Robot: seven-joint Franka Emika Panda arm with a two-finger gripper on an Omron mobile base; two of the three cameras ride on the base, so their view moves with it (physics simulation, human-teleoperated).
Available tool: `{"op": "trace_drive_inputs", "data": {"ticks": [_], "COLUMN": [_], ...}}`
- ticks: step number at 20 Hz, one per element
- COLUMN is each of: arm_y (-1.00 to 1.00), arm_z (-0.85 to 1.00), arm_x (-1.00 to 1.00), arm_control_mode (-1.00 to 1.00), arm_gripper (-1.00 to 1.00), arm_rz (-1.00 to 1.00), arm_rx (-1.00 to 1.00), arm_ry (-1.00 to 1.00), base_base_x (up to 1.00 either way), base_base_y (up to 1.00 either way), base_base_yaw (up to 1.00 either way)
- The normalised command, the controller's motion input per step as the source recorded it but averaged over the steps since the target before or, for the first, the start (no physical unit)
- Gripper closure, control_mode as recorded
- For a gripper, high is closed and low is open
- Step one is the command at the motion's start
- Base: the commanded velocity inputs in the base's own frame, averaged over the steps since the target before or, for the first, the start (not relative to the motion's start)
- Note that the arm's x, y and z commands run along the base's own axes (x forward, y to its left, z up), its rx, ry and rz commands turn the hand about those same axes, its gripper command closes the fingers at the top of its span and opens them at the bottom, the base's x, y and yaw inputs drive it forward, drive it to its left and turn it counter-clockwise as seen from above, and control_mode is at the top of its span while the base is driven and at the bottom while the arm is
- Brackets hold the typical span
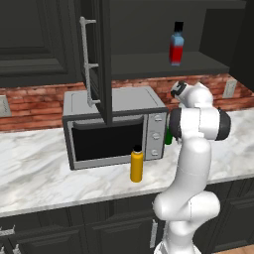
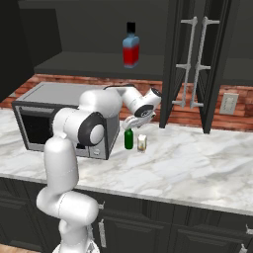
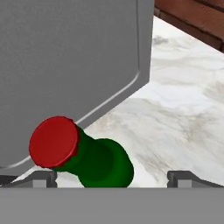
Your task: Sort all alcoholic drinks to one cabinet, and non-alcoholic drinks to the other.
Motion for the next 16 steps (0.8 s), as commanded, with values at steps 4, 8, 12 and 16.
{"op": "trace_drive_inputs", "data": {"ticks": [4, 8, 12, 16], "arm_y": [0.03, 0.04, 0.01, 0.00], "arm_z": [-0.03, -0.05, -0.06, -0.08], "arm_x": [0.08, 0.09, 0.10, 0.11], "arm_control_mode": [-1.00, -1.00, -1.00, -1.00], "arm_gripper": [-1.00, -1.00, -1.00, -1.00], "arm_rz": [0.01, 0.01, 0.01, 0.01], "arm_rx": [0.00, 0.00, 0.00, 0.00], "arm_ry": [0.00, 0.00, 0.00, 0.00], "base_base_x": [0.00, 0.00, 0.00, 0.00], "base_base_y": [0.00, 0.00, 0.00, 0.00], "base_base_yaw": [0.00, 0.00, 0.00, 0.00]}}
